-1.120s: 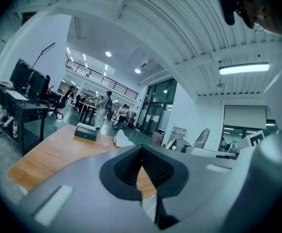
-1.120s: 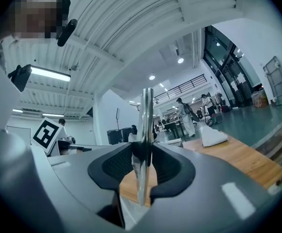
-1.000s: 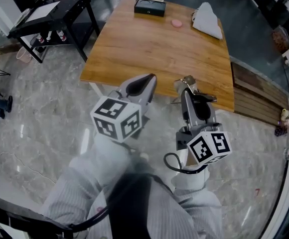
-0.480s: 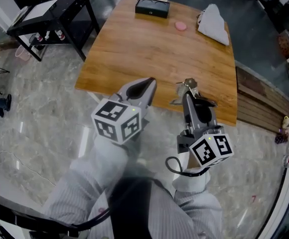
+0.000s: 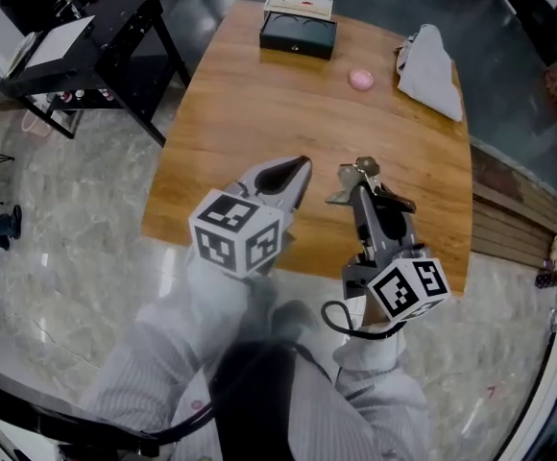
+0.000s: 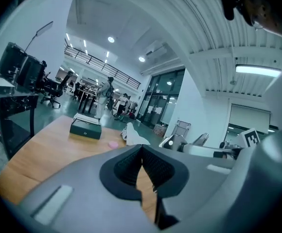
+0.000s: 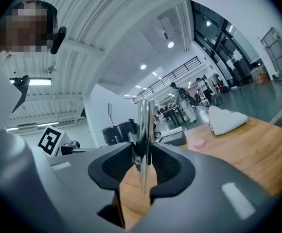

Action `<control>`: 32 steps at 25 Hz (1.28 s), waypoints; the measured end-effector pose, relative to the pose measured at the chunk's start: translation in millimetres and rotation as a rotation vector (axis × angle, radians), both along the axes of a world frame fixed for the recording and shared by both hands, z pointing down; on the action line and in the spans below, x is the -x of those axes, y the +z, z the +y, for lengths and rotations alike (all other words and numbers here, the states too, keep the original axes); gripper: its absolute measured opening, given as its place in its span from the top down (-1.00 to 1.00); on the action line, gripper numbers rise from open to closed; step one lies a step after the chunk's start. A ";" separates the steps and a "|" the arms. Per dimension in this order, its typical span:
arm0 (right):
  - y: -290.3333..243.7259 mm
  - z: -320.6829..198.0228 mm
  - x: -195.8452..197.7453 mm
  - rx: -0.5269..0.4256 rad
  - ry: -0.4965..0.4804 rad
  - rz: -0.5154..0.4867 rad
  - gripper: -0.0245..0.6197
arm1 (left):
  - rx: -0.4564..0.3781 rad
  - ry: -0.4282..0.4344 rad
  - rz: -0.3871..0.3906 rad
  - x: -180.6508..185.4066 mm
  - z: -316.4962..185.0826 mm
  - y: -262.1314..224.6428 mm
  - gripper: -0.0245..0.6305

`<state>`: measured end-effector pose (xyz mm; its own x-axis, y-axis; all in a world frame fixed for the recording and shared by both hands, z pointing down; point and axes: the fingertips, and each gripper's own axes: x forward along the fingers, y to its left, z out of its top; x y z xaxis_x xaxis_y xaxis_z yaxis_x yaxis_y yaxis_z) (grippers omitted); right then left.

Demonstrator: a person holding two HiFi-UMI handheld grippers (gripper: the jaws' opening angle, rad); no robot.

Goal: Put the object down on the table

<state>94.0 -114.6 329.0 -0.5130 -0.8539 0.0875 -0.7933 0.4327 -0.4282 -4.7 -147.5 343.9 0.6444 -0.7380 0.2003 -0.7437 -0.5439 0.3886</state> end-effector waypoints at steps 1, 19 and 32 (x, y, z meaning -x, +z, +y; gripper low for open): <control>6.6 -9.2 -1.1 0.014 0.000 -0.003 0.48 | 0.016 0.006 -0.003 -0.8 -7.8 7.4 0.93; 176.9 -111.9 25.0 0.621 -0.529 -0.241 0.48 | 0.289 -0.049 0.019 0.4 -49.6 105.5 0.93; 281.5 -101.2 37.3 0.983 -0.643 -0.112 0.47 | 0.358 -0.025 0.034 -4.5 -35.3 136.3 0.92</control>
<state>56.7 -215.9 610.5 -0.8709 -0.0261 0.4908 -0.4867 0.1849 -0.8538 -0.2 -182.9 480.2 0.6381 -0.6402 0.4278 -0.7383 -0.3509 0.5760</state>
